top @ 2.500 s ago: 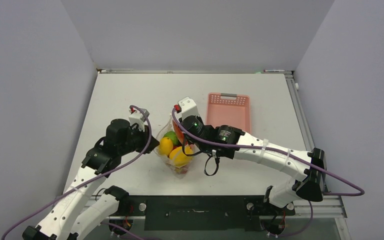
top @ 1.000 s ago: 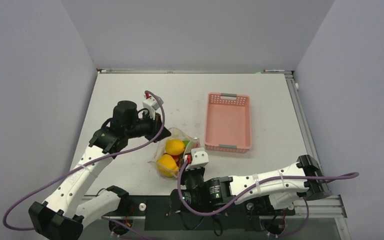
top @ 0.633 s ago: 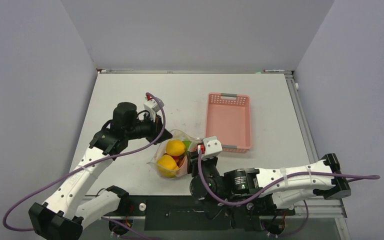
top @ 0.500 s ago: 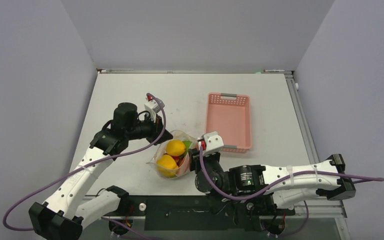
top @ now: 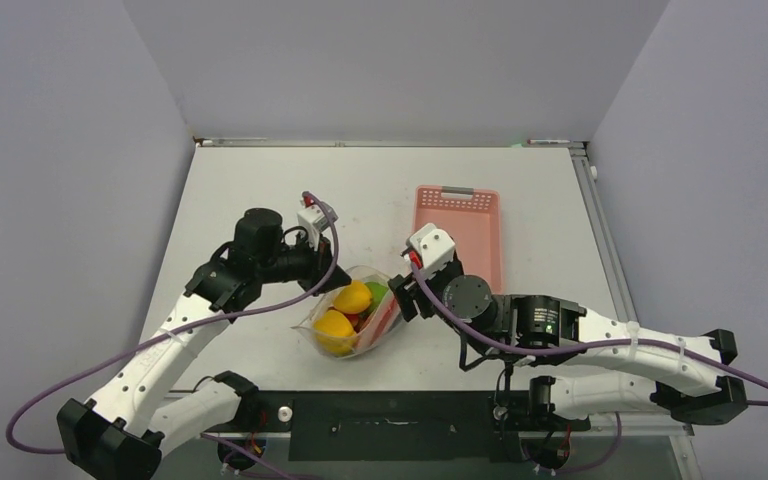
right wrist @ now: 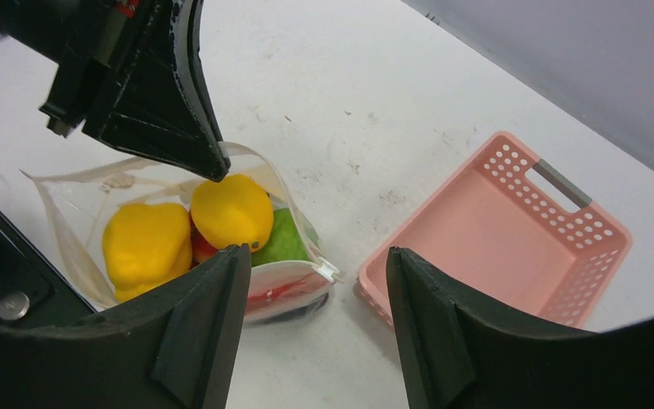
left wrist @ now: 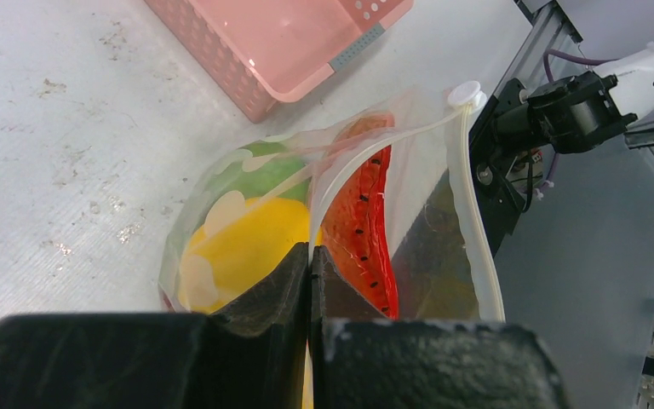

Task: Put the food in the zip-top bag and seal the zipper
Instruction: Zip the zipper food storage bag at the center of the board.

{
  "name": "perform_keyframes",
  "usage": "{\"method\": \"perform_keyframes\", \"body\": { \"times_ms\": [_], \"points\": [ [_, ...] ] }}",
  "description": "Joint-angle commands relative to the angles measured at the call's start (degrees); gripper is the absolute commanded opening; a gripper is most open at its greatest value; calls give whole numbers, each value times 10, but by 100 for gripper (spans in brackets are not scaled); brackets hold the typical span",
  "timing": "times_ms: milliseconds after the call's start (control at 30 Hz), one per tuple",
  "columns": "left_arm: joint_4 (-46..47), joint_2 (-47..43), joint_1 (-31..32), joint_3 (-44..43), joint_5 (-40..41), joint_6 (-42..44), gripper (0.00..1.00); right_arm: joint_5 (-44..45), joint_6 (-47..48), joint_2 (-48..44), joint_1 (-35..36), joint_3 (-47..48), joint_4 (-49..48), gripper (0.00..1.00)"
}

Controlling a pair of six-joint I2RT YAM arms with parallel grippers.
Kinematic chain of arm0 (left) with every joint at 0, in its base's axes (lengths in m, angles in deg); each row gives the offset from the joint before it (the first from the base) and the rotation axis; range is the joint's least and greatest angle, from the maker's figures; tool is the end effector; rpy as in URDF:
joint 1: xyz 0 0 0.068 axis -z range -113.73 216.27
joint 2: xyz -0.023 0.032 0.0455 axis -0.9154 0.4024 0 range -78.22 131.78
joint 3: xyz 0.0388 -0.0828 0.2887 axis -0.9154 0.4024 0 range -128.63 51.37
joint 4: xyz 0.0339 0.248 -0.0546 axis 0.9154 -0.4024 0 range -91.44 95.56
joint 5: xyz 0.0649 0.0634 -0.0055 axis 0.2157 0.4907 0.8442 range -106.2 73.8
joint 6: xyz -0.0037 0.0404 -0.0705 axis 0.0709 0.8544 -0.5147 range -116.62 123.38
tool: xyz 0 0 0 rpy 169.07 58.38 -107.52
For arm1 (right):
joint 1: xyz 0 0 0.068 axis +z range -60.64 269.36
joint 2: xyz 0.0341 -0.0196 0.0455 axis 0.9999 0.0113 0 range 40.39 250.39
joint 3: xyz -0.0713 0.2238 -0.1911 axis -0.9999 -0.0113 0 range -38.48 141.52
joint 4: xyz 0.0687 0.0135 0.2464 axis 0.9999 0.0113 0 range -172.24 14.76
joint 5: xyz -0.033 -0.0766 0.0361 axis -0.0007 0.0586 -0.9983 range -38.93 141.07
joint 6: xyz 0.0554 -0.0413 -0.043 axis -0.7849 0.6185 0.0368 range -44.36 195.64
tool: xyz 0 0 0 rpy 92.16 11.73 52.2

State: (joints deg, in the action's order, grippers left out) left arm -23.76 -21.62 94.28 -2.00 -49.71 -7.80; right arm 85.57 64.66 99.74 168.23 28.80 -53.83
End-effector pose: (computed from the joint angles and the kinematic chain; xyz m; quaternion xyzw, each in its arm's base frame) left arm 0.1689 -0.1340 0.3346 0.2599 0.8104 -0.3925 0.3487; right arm 0.0820 0.2103 0.4135 -0.2978 0.7452 0.2121 0.5576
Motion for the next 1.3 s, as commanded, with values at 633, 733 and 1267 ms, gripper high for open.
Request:
{"method": "perform_keyframes", "body": {
  "times_ms": [633,733,1267],
  "points": [
    [-17,-7,86,-5,71,34,0,-422,316,-36,-180,-56,96,55],
    [-17,-9,87,-4,71,33,0,-454,342,-45,-181,-70,84,56],
    [-16,-13,92,-2,64,33,0,-473,442,-22,-209,-83,42,56]
  ]
}}
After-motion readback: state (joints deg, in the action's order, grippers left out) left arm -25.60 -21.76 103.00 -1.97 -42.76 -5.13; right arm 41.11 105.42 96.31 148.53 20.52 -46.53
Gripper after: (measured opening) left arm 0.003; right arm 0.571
